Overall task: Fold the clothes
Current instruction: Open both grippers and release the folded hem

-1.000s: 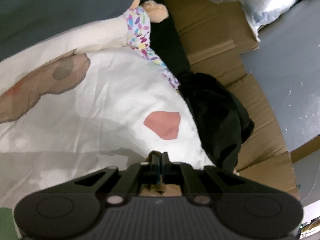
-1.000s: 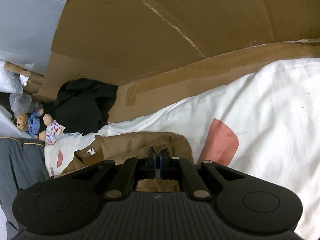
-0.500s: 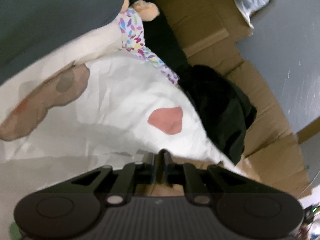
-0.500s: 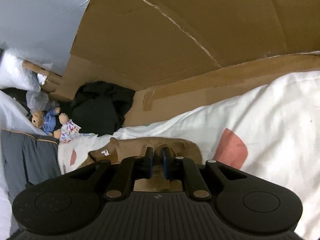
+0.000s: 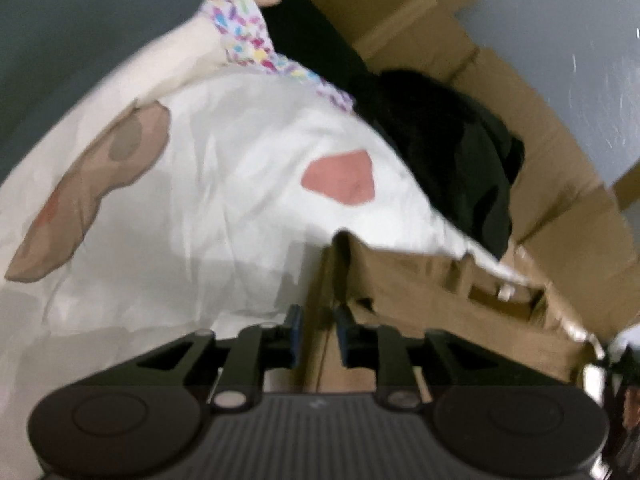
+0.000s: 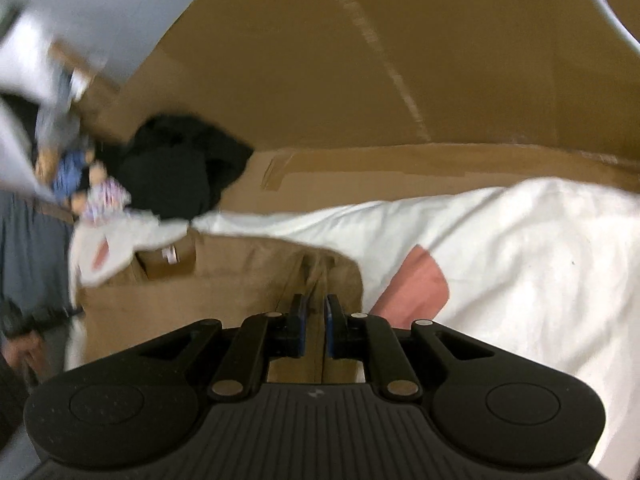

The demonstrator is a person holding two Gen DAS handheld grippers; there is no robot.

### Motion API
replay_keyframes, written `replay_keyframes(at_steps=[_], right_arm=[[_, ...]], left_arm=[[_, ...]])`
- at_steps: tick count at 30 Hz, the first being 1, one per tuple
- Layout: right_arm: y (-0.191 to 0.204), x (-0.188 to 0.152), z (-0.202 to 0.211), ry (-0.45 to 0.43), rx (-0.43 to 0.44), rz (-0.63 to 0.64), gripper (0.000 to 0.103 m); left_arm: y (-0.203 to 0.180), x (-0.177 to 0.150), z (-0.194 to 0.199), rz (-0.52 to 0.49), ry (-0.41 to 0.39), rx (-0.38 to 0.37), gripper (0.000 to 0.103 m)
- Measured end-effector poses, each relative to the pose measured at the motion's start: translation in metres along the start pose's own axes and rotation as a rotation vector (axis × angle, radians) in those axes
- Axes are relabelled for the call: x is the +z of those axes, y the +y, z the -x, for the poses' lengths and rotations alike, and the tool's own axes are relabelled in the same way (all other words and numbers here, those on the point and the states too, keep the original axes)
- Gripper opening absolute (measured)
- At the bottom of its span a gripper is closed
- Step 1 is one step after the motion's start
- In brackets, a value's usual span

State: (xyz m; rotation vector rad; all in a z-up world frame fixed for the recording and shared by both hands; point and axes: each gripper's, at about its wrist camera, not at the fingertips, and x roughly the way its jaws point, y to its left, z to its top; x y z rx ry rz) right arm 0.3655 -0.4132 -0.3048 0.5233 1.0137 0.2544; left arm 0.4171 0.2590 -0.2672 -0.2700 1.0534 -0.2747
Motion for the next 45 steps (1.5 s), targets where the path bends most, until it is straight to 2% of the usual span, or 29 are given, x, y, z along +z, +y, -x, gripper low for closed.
replay_keyframes(at_steps=[1,2,4,7,13,19,25,29,33,45], right_arm=[[0.007,-0.001,-0.003,0.010,-0.017,0.047,0.033],[0.012,-0.001,-0.004,0.013,-0.030,0.080,0.039],[0.023,-0.002,-0.008,0.003,-0.067,0.158,0.041],[0.027,0.003,-0.009,-0.021,-0.106,0.205,0.043],[0.027,0.013,-0.013,-0.050,-0.110,0.217,0.044],[0.039,0.019,-0.024,-0.066,-0.094,0.275,0.044],[0.041,0.024,-0.034,-0.077,-0.086,0.279,0.044],[0.037,0.025,-0.038,-0.085,-0.087,0.269,0.044],[0.034,0.026,-0.039,-0.095,-0.057,0.264,0.044],[0.022,0.029,-0.026,-0.128,-0.019,0.252,0.044]], left_arm=[[-0.002,0.000,0.000,-0.017,0.006,-0.002,0.020],[-0.004,0.001,-0.001,-0.032,0.007,0.004,0.021],[-0.007,0.003,-0.004,-0.064,0.007,0.026,0.022],[-0.009,0.006,-0.010,-0.087,0.012,0.038,0.022],[-0.017,0.016,-0.016,-0.165,-0.004,0.053,0.022],[-0.023,0.034,-0.021,-0.185,-0.033,0.048,0.022],[-0.027,0.047,-0.032,-0.180,-0.043,0.055,0.022],[-0.022,0.053,-0.035,-0.138,-0.073,0.056,0.022],[-0.021,0.058,-0.039,-0.123,-0.087,0.057,0.022],[-0.018,0.076,-0.010,-0.120,-0.160,0.053,0.024]])
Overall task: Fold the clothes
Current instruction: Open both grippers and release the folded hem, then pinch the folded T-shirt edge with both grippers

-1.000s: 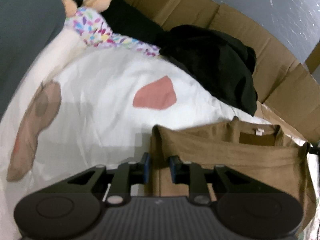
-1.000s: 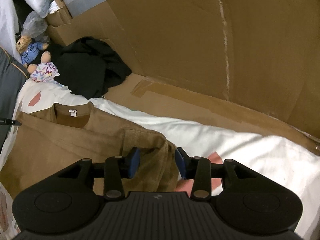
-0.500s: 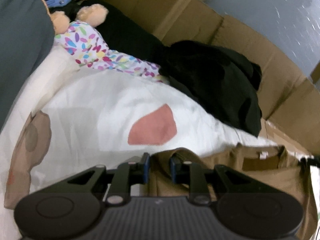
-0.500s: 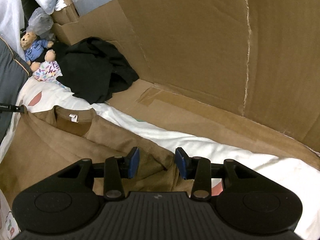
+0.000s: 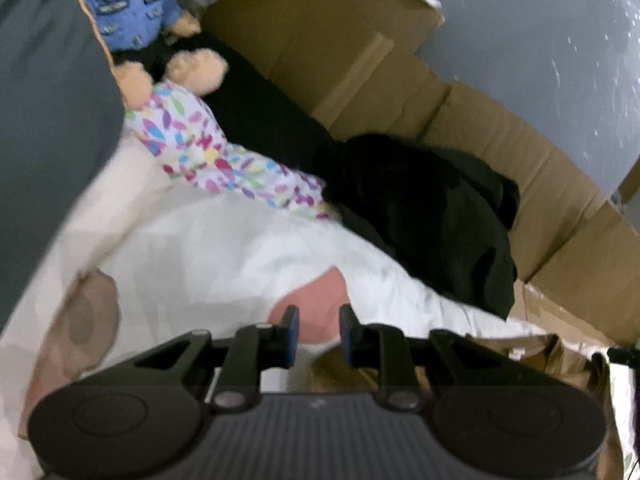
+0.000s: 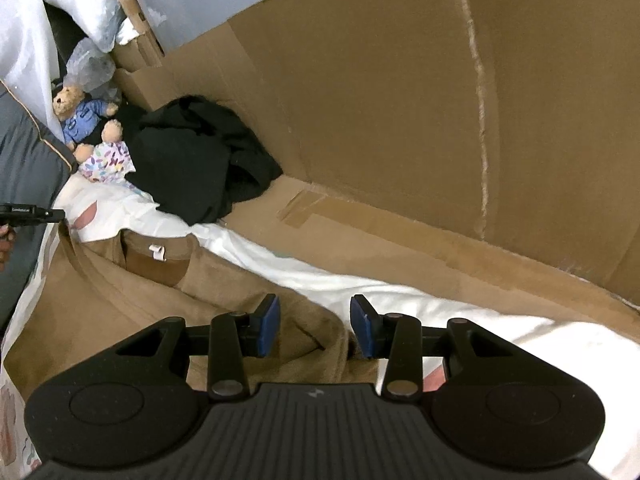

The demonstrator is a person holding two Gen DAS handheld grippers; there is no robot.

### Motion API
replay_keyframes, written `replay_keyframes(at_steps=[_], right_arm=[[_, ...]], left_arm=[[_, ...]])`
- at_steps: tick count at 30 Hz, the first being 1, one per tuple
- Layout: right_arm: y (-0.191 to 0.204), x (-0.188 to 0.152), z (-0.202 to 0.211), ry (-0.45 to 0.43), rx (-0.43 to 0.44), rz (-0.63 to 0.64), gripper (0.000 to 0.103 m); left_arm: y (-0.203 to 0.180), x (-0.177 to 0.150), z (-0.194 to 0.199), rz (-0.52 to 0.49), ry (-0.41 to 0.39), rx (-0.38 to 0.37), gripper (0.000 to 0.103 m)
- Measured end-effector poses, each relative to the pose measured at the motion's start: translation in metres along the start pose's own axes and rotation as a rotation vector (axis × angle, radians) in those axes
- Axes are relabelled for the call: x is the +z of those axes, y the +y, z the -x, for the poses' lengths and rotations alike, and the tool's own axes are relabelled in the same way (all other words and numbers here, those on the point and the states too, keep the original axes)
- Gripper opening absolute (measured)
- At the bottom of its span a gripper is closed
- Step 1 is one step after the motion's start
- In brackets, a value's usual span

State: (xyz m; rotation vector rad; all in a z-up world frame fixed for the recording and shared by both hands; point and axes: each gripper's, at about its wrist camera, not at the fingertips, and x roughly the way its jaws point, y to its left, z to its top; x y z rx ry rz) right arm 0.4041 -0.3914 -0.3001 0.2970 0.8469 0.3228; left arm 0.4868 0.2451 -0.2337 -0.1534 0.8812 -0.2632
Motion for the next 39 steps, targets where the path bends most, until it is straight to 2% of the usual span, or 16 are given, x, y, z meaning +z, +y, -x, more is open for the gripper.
replay_keyframes(at_steps=[9,17,18,20,22,27,34,39], right_arm=[[0.000,-0.004,-0.002,0.032,0.011,0.017,0.044],[0.000,-0.008,-0.005,0.058,-0.016,0.021,0.044],[0.000,-0.009,-0.006,0.062,-0.018,0.022,0.044],[0.001,-0.010,-0.007,0.067,-0.022,0.025,0.044],[0.001,-0.011,-0.007,0.067,-0.025,0.025,0.044],[0.001,-0.009,-0.010,0.064,-0.012,0.025,0.044],[0.000,-0.008,-0.019,0.071,0.017,0.021,0.044],[-0.001,-0.008,-0.023,0.072,0.045,0.014,0.044]], left_arm=[[0.017,-0.010,0.019,-0.061,0.070,0.052,0.024],[0.004,-0.035,0.001,-0.178,0.165,-0.002,0.024],[0.001,-0.037,-0.001,-0.190,0.169,-0.011,0.025],[-0.003,-0.038,-0.001,-0.202,0.158,-0.025,0.034],[-0.008,-0.037,-0.001,-0.219,0.138,-0.041,0.039],[-0.021,-0.033,-0.009,-0.291,0.147,-0.045,0.042],[-0.025,-0.027,-0.025,-0.284,0.142,-0.057,0.042],[-0.019,-0.026,-0.032,-0.205,0.132,-0.111,0.038]])
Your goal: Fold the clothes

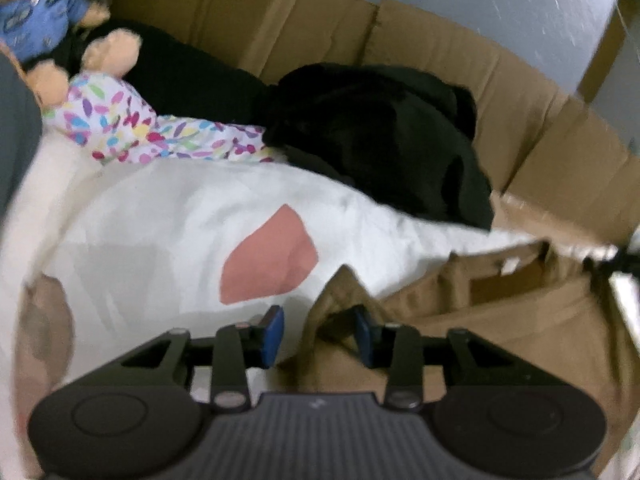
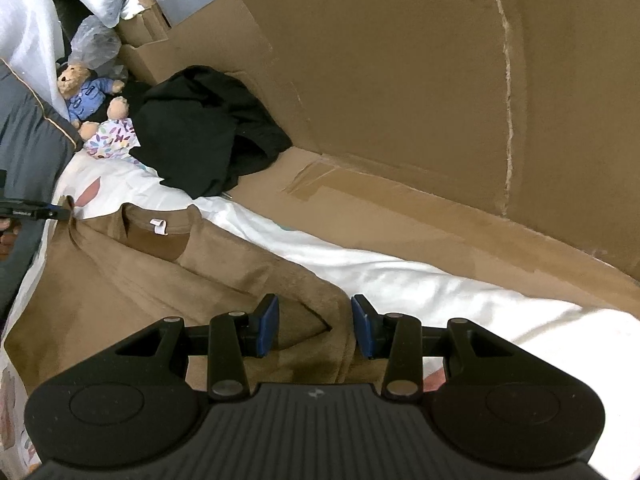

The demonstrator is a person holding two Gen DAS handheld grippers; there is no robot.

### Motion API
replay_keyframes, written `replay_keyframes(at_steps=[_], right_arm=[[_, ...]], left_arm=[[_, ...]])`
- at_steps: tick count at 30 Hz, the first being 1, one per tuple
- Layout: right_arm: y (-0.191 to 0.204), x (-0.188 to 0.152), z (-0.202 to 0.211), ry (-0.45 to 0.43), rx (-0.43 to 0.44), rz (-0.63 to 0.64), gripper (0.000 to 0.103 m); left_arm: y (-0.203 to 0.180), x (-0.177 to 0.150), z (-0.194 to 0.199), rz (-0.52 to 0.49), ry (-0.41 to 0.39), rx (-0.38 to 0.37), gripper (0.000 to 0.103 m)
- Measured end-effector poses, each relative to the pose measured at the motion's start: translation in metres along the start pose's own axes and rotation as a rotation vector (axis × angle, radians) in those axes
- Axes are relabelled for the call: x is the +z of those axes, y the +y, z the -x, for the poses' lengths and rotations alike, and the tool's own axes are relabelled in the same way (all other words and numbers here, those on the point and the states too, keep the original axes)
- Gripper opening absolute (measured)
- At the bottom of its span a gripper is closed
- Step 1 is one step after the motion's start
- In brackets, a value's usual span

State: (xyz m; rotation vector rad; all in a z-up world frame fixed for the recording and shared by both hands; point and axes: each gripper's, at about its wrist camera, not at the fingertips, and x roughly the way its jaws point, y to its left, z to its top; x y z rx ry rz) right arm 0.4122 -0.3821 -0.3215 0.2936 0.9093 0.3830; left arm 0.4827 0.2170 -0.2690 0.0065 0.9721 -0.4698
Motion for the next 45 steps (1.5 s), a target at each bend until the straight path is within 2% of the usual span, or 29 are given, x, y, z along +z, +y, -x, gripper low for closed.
replay_keyframes(at_steps=[2,6,10,11,13,16,20,27,35,39,42,45], right_arm=[[-0.002,0.001,-0.002,-0.002,0.014,-0.011,0.044],[-0.006,0.003,-0.005,-0.013,0.043,-0.038,0.044],[-0.011,0.006,-0.007,-0.027,0.077,-0.066,0.042],[-0.011,0.006,-0.007,-0.031,0.082,-0.068,0.032],[-0.012,0.005,-0.005,-0.047,0.078,-0.079,0.011],[-0.016,0.003,-0.001,-0.066,0.055,-0.090,0.005],[-0.024,0.001,0.009,-0.094,0.012,-0.111,0.004],[-0.035,-0.006,0.014,-0.103,-0.034,-0.182,0.003],[-0.032,-0.003,0.017,-0.144,-0.099,-0.195,0.003],[-0.036,0.001,0.009,-0.123,-0.114,-0.207,0.003],[-0.040,-0.001,0.001,-0.117,-0.130,-0.222,0.003],[-0.036,0.001,0.009,-0.162,-0.129,-0.207,0.003]], left_arm=[[0.000,0.000,-0.004,-0.002,0.010,-0.007,0.032],[0.001,0.000,-0.007,0.000,0.016,-0.022,0.028],[0.001,0.001,-0.008,0.000,0.018,-0.017,0.015],[0.001,0.001,-0.008,0.004,0.011,-0.012,0.010],[0.003,0.001,-0.005,0.014,-0.007,0.009,0.006],[0.010,0.000,-0.003,0.060,-0.032,0.017,0.004],[0.016,-0.002,0.001,0.118,-0.064,0.023,0.003],[0.023,0.000,0.002,0.177,-0.071,0.027,0.003],[0.025,0.007,-0.003,0.185,-0.084,0.046,0.003],[0.026,0.010,-0.011,0.178,-0.071,0.060,0.003],[0.023,0.011,-0.012,0.174,-0.097,0.068,0.003],[0.020,0.011,-0.009,0.163,-0.130,0.060,0.003]])
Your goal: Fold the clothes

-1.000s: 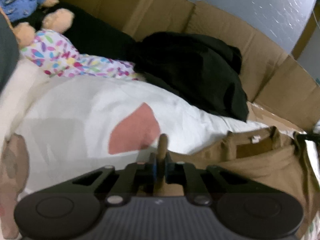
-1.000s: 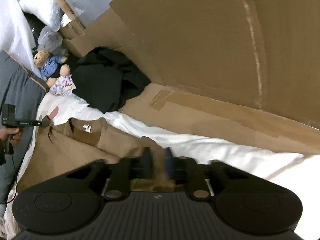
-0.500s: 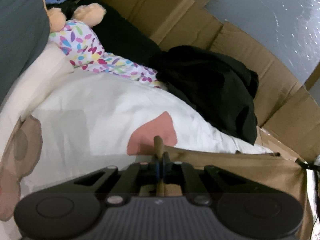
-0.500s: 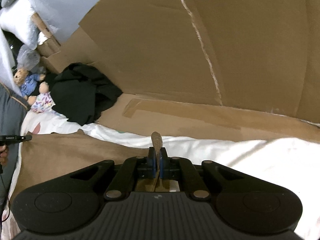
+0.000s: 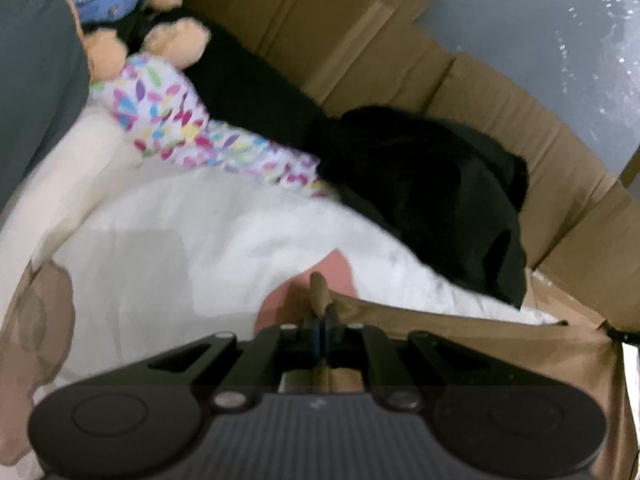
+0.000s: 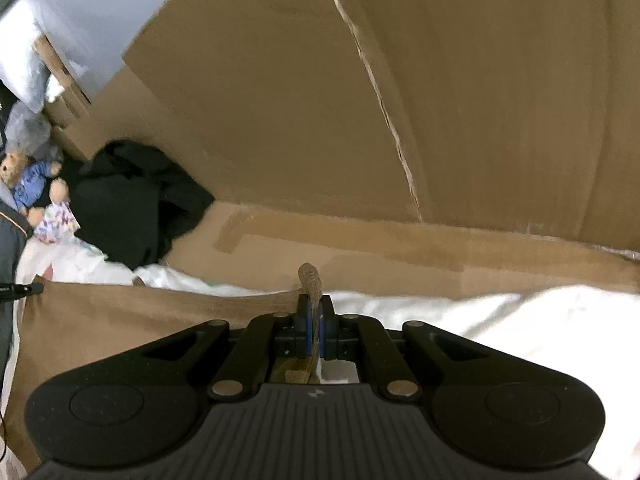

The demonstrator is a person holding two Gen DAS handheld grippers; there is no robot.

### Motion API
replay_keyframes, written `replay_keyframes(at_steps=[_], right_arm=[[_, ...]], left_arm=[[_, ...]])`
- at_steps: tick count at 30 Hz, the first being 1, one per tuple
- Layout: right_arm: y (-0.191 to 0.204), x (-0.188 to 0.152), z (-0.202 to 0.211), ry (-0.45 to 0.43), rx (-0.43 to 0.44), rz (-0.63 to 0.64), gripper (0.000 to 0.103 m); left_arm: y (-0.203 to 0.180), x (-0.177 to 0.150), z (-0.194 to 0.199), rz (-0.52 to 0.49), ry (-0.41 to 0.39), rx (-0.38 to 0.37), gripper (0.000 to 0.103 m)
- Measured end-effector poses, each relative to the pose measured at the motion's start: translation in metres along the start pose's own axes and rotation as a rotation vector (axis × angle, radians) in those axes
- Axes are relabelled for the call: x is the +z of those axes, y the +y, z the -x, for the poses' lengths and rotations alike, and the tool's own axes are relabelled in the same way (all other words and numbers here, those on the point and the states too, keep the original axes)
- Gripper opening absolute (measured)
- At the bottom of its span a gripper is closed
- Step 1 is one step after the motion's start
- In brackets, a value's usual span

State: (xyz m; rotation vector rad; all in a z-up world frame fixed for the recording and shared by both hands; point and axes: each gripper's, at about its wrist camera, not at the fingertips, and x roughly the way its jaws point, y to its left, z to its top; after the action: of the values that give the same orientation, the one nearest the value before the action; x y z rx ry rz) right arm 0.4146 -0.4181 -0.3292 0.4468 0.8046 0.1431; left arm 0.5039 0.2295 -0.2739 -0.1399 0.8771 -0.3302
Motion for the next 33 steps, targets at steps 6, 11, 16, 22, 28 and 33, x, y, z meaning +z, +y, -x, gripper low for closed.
replay_keyframes(at_steps=[6,11,16,22,28,33], right_arm=[[-0.004,-0.002,0.000,0.017,-0.024,-0.003,0.005],[-0.008,0.005,0.026,-0.017,-0.032,-0.037,0.026],[-0.010,-0.004,0.056,0.009,-0.026,-0.065,0.026],[0.006,-0.026,0.073,0.081,-0.008,-0.066,0.026],[0.038,-0.060,0.084,0.170,-0.025,0.022,0.026],[0.055,-0.081,0.094,0.233,-0.049,0.072,0.026]], left_arm=[[0.002,-0.003,-0.008,0.048,0.026,0.023,0.008],[-0.008,-0.003,0.001,0.040,0.013,0.043,0.034],[-0.010,-0.008,0.021,0.036,0.019,0.068,0.037],[-0.009,-0.030,0.060,0.045,0.059,0.093,0.040],[-0.016,-0.056,0.111,0.015,0.091,0.108,0.040],[-0.021,-0.060,0.174,0.054,0.073,0.148,0.043]])
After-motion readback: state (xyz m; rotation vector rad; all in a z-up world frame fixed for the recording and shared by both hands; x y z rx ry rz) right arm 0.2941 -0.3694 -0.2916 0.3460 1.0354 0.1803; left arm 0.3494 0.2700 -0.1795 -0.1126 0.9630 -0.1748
